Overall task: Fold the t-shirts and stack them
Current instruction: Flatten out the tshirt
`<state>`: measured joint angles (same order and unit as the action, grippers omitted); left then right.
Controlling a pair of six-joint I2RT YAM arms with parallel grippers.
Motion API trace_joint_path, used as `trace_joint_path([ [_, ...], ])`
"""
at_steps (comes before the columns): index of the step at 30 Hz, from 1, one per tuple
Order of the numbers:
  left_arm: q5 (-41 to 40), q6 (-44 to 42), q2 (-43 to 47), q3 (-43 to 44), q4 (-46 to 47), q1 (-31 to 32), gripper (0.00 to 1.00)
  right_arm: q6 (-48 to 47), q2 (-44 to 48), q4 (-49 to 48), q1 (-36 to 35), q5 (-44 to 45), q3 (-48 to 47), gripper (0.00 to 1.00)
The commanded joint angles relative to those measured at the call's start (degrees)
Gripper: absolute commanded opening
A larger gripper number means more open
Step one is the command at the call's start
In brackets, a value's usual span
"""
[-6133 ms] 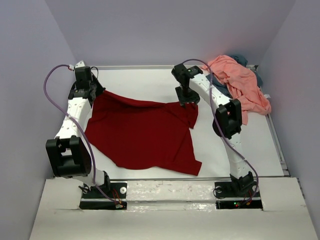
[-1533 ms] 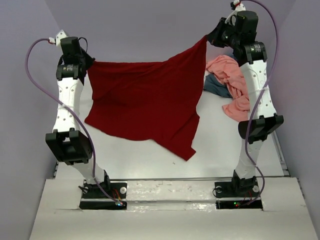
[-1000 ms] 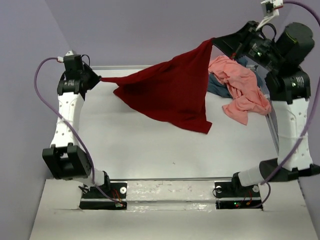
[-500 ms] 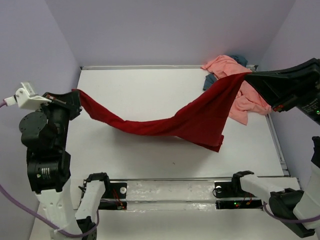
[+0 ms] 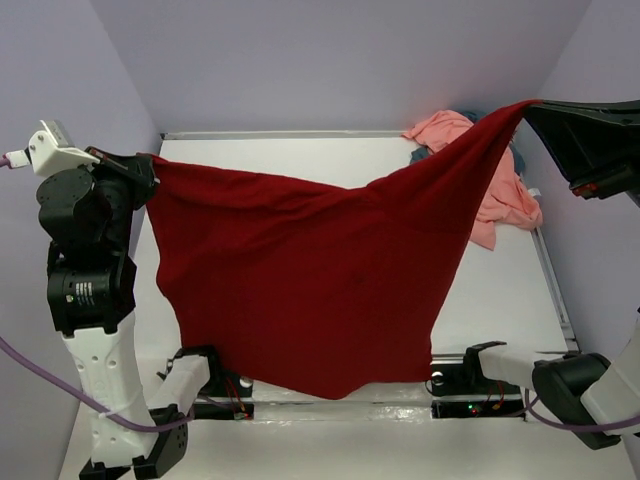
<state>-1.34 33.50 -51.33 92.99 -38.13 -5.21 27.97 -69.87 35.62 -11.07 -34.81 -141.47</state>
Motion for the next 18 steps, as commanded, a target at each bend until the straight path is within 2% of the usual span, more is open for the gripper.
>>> trace_joint_path([
  [1, -1.7, -2.3, -1.4, 4.0, 2.8, 0.1, 0.00, -3.2, 1.0, -2.6, -0.2, 3.4, 2.0, 0.00],
  [10, -3.5, -2.9, -4.8, 0.4, 5.7, 0.0, 0.00, -6.0, -3.2, -6.2, -0.2, 2.0, 12.6, 0.00],
  [18, -4.7, -1.8, -11.4, -0.3, 6.2, 0.0, 0.00, -6.3, -11.3, -9.3, -0.2, -0.1, 13.6, 0.00],
])
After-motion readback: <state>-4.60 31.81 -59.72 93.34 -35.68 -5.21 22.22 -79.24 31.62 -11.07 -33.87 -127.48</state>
